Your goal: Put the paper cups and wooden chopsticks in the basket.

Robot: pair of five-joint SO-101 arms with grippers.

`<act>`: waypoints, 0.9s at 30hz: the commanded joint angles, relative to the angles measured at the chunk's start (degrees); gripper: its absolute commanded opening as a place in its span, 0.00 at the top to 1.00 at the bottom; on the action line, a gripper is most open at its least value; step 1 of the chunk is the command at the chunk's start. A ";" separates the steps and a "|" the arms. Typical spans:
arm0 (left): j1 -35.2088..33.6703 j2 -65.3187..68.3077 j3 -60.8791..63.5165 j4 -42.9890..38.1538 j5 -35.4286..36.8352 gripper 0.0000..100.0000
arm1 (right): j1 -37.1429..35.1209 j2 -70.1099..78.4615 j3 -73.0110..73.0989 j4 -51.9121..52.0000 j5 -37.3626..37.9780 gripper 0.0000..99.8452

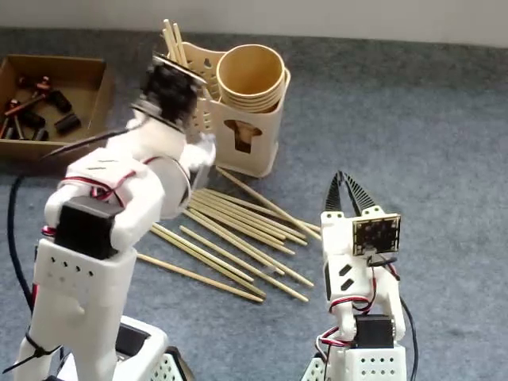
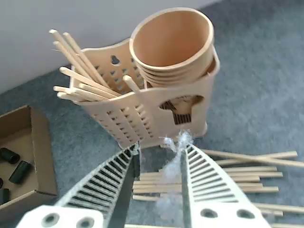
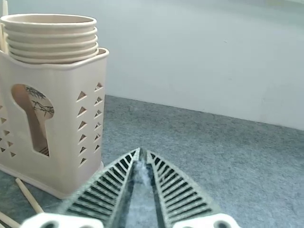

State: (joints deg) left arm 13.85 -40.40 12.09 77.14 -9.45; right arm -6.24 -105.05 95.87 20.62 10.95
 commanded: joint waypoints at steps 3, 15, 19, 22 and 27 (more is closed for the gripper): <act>3.47 0.04 -0.22 8.53 -8.00 0.86 | 0.57 -0.22 6.37 0.04 0.62 0.99; 3.56 3.65 14.20 13.63 -31.56 0.91 | 0.57 -0.22 6.37 0.04 0.70 0.99; 3.65 3.65 20.18 13.19 -34.37 0.87 | 0.57 -0.22 6.37 0.04 0.70 0.99; 5.76 3.65 23.78 13.10 -35.78 0.85 | 0.57 -0.22 6.37 0.04 0.70 0.99; 10.33 3.65 28.09 11.96 -36.40 0.85 | 0.92 -0.22 6.37 0.04 0.70 0.99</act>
State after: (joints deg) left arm 21.05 -36.88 39.25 90.51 -45.49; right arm -6.24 -105.05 95.87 20.62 10.95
